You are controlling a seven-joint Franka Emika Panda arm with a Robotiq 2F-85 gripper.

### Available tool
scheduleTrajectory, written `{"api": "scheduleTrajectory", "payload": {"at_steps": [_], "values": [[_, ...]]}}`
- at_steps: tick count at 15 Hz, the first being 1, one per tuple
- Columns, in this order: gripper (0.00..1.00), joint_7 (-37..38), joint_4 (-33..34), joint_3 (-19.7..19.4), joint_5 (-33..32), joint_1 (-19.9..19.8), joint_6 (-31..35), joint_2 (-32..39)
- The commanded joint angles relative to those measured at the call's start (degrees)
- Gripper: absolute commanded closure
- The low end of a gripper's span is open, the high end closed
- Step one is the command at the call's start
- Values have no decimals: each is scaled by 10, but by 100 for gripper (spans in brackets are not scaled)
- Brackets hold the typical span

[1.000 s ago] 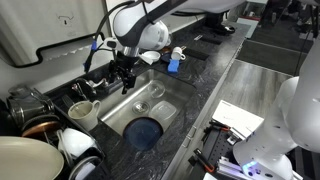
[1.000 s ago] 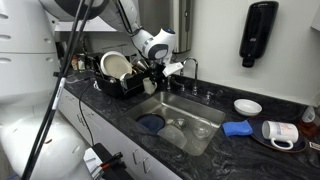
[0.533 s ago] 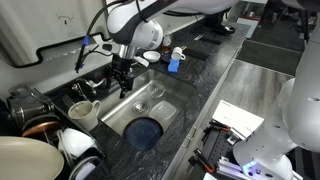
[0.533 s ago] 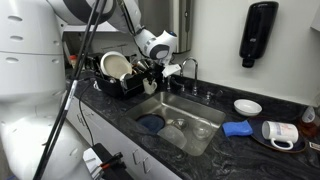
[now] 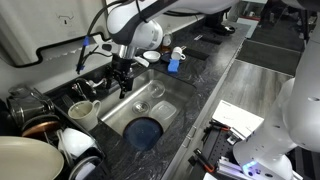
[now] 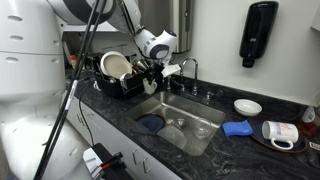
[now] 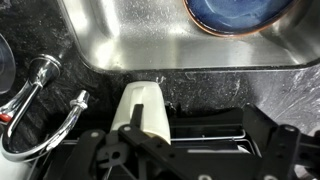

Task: Move the white mug from the counter on the left to the sink

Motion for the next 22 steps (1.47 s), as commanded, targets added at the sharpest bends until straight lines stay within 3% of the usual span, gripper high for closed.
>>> {"api": "scheduleTrajectory", "payload": {"at_steps": [1, 6, 15, 19, 22], "values": [[0, 92, 3, 3, -47, 11, 17, 14], [0, 201, 4, 14, -119, 28, 56, 32], [0, 185, 14, 44, -185, 13, 185, 96], [0, 141, 23, 92, -150, -24, 234, 118], [0, 84, 31, 151, -95, -75, 243, 132]]}}
